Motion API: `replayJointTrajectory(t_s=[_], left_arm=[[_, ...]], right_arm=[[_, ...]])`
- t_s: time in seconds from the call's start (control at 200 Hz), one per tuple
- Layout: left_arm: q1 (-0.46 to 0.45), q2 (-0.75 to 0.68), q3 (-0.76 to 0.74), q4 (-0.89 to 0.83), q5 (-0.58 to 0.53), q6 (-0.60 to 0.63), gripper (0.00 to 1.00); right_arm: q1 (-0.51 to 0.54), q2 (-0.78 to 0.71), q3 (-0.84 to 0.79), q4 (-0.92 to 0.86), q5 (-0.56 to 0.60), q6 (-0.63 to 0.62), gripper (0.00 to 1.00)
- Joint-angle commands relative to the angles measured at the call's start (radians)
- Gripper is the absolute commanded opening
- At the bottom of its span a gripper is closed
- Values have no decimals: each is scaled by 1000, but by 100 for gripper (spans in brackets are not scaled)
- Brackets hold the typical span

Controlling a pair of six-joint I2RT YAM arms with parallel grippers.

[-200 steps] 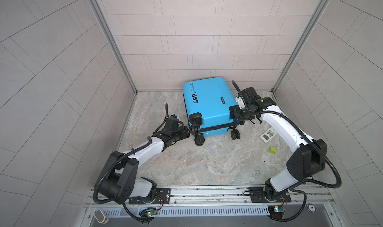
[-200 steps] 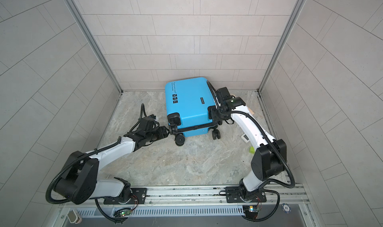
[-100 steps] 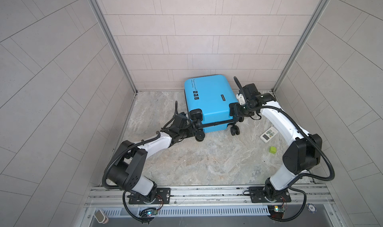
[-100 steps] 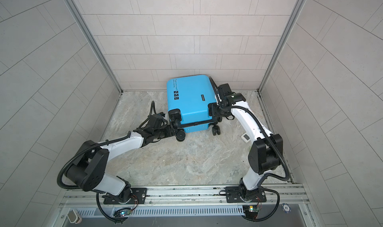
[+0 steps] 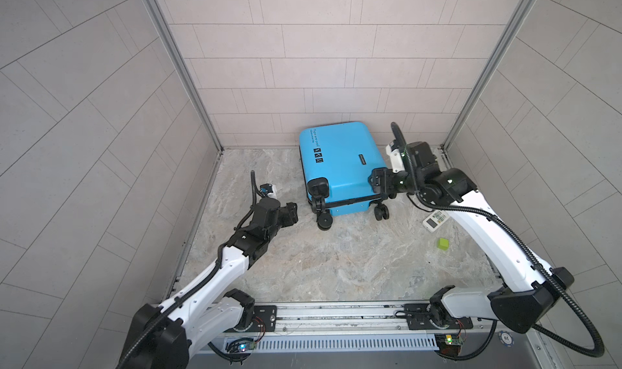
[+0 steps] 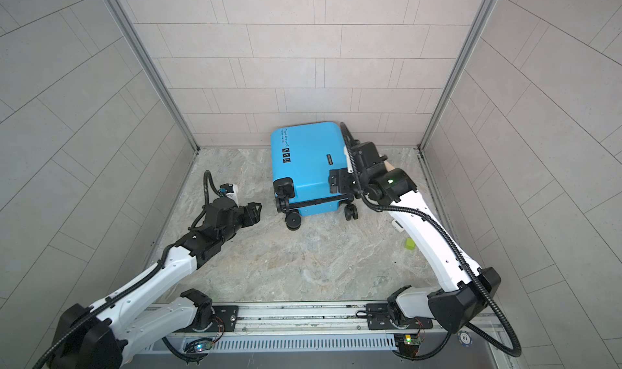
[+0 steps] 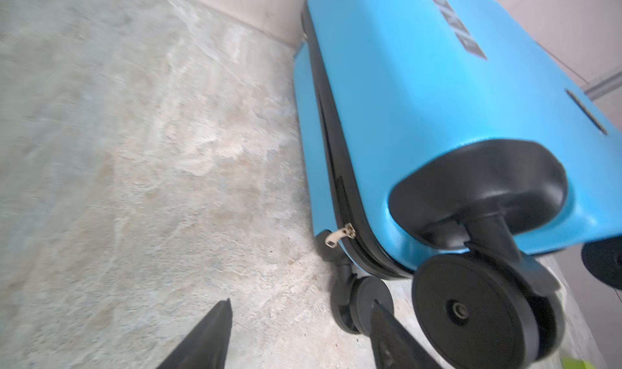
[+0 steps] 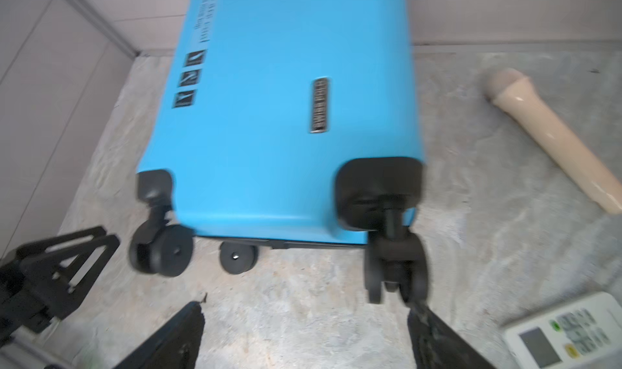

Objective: Pack the luggage
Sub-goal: 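Turn the suitcase by its wheel with the right gripper while the left gripper releases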

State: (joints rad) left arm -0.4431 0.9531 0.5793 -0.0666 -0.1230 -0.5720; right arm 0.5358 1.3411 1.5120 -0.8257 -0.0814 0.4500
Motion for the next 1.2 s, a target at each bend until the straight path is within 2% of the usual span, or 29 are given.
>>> replayJointTrajectory(t_s=[0.0,0.135,0.235,0.3,0.55,0.67,0.746,0.821,0.916,1.016,1.106,1.196], left_arm=[[7,-72,-13,-45,-189,46,75],[8,-123,7,-73,-234,125,80],[9,-126,40,-129,-248,149,81],[9,-127,48,-147,-242,150,81],[9,-161,-7,-118,-221,133,81],[9,-160,-31,-99,-200,145,80],[9,-144,-38,-94,-175,144,80],[9,-117,-41,-77,-121,161,74],[9,-77,-48,-36,-77,158,68],[9,-33,-72,73,41,188,65],[2,11,-111,203,130,200,63],[-30,52,-141,310,143,220,61]], right_arm=[[129,64,5,40,74,91,98],[257,205,89,31,86,147,98],[315,318,160,14,54,146,98],[341,389,213,-17,72,145,97],[372,515,266,-24,114,154,97],[372,564,277,-20,130,159,92],[370,592,290,-18,152,162,86],[371,611,307,-14,166,162,78],[369,626,333,-17,185,160,59],[364,618,354,-41,206,151,39],[359,583,344,-44,214,133,31],[351,549,322,-49,207,112,26]])
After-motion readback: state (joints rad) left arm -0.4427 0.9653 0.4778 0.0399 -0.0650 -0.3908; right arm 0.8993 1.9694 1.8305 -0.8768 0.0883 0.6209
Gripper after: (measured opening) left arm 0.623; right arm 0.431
